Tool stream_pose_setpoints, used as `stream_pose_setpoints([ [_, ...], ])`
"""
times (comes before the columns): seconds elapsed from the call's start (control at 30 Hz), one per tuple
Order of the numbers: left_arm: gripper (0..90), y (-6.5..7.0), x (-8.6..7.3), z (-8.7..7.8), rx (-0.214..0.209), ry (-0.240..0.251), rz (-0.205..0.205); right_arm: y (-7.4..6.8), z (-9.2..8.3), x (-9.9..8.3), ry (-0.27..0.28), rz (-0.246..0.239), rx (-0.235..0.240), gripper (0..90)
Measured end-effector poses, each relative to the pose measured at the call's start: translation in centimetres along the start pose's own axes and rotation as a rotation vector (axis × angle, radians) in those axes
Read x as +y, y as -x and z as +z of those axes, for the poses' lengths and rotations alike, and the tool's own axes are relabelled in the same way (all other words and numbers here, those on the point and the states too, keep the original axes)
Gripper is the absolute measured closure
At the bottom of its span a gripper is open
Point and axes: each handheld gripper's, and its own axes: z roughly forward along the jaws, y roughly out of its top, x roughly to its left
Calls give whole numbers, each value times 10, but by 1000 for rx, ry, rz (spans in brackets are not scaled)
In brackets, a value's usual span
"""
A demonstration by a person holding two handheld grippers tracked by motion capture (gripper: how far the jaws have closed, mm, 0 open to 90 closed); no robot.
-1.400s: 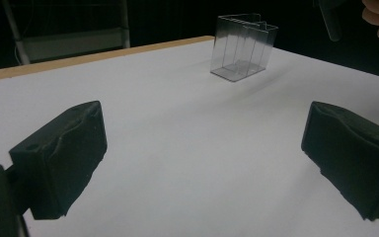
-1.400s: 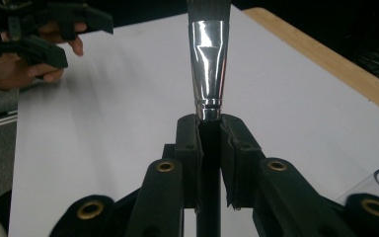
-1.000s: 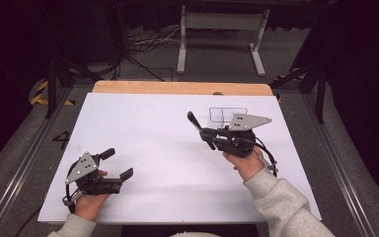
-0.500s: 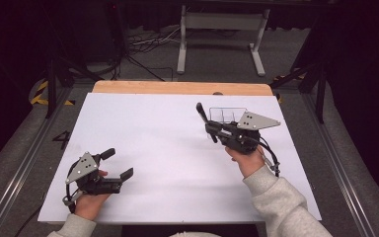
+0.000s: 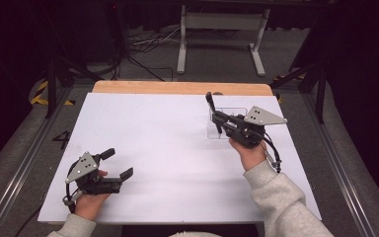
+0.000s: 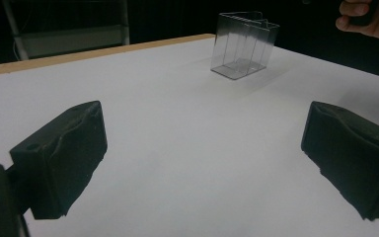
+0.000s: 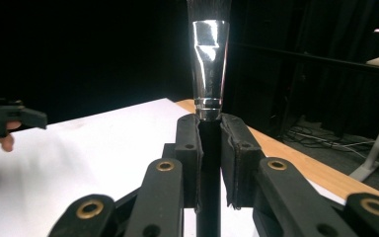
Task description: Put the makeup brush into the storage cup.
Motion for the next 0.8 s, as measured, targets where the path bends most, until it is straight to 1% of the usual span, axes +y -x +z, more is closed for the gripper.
stream_pose_setpoints([
  [0.27,44,0,0,0,-2,1,-2,9,0,3,16,-25,-51,793],
  [0.47,44,0,0,0,-2,0,2,21,-2,3,16,-15,-90,794],
  [0.67,44,0,0,0,0,2,-1,30,-1,5,17,-17,-116,794],
  [0.73,44,1,0,0,0,2,1,34,0,5,18,-8,-125,793],
  [0.8,44,0,0,0,0,-1,3,37,0,5,14,-9,-134,793],
])
